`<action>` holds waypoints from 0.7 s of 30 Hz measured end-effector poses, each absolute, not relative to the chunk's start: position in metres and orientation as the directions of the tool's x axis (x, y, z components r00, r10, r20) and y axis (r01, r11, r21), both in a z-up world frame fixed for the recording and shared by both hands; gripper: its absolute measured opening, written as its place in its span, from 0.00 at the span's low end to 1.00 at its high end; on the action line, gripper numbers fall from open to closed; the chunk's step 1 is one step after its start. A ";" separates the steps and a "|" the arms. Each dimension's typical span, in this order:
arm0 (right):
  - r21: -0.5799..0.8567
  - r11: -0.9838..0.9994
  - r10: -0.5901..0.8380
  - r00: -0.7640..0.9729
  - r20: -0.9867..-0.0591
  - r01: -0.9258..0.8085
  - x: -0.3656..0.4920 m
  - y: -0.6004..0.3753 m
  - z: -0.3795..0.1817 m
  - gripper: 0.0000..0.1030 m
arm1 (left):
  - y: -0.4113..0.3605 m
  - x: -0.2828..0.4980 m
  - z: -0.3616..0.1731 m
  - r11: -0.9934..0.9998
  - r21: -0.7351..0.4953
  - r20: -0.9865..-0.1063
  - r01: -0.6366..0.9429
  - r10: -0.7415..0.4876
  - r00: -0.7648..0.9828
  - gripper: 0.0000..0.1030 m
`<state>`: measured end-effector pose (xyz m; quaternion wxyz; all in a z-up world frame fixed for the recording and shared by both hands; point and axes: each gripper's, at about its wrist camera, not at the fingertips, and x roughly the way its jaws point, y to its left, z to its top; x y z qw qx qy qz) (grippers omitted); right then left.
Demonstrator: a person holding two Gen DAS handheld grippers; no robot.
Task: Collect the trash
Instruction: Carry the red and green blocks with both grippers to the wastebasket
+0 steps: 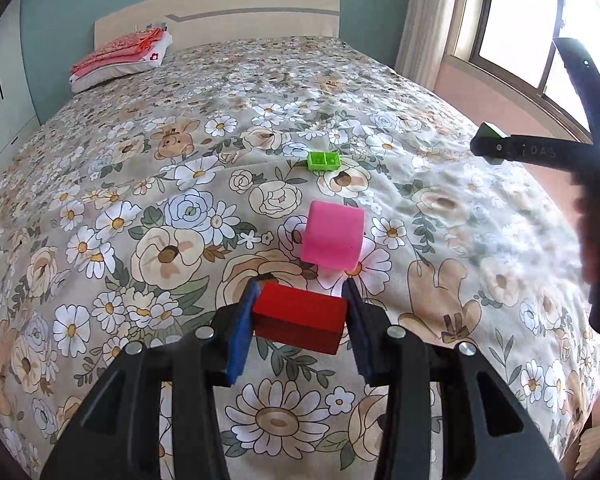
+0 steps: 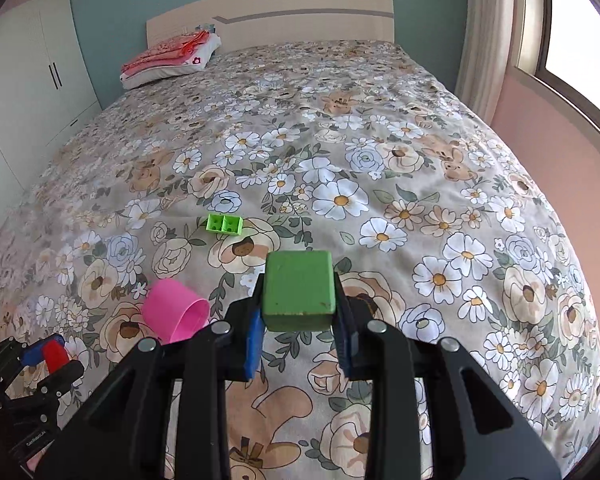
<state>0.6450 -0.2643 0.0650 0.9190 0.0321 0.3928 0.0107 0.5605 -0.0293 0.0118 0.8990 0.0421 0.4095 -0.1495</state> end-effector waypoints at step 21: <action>-0.015 0.992 0.104 0.872 -0.479 -0.127 0.390 -0.239 0.286 0.30 | -0.022 0.366 0.253 0.990 0.060 -0.532 0.128 -0.077 0.843 0.43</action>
